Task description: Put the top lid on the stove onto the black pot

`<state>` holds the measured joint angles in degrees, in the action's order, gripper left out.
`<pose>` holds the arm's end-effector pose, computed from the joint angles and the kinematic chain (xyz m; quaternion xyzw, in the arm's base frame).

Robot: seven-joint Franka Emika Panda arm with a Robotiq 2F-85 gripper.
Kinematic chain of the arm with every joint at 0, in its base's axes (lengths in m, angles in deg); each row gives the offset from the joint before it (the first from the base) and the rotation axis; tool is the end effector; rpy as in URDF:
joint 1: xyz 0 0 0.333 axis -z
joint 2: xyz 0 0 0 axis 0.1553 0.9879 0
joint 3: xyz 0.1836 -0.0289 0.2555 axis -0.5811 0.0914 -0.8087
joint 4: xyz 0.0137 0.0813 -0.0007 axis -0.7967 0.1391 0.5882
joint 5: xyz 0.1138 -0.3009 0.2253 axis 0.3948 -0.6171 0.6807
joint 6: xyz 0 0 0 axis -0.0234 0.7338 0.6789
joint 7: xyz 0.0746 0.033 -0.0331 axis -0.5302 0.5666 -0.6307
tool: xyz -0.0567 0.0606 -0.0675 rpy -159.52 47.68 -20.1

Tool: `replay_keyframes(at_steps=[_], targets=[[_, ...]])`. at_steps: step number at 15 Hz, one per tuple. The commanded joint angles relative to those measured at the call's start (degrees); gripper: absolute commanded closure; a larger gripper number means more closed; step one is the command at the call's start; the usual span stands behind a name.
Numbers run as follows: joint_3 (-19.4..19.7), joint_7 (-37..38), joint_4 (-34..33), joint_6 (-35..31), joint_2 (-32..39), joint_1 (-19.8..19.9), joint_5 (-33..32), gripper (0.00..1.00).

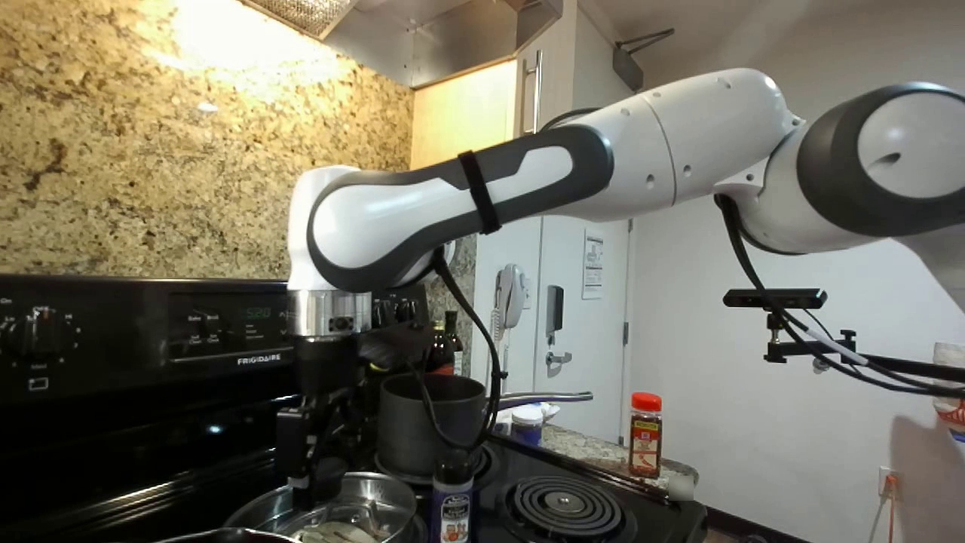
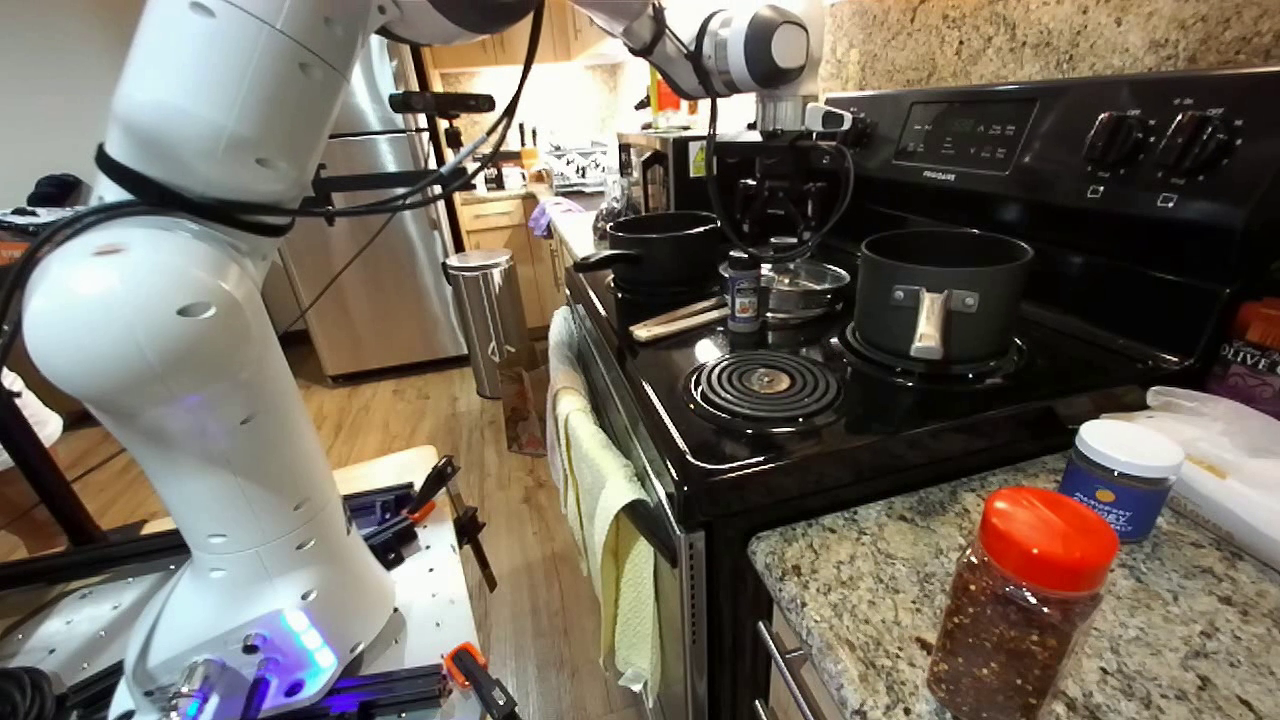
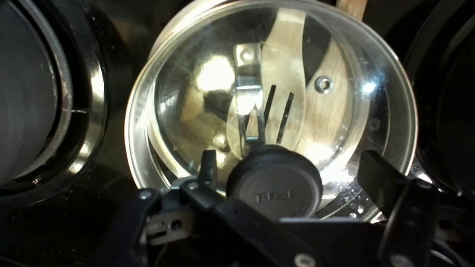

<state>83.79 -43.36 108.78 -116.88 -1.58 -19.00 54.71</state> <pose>0.6992 0.1732 0.3848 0.9903 0.1381 -0.0141 0.0077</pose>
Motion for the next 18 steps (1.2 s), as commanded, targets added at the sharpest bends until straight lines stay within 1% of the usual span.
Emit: replay_keyframes(at_steps=[1, 5, 6, 10, 18], targets=[[-0.1, -1.0, -3.0, 1.4, 2.0, 0.1, 0.5, 0.33], [0.0, -0.8, -3.8, 1.3, 2.7, 0.2, 0.7, 0.61], [0.1, -0.7, -3.7, 1.4, 2.6, 0.3, 0.7, 0.66], [0.2, -0.3, -3.0, 1.5, 1.8, 0.5, 0.9, 0.68], [-0.3, -0.6, 0.8, 3.0, -4.3, 0.8, 1.6, 0.68]])
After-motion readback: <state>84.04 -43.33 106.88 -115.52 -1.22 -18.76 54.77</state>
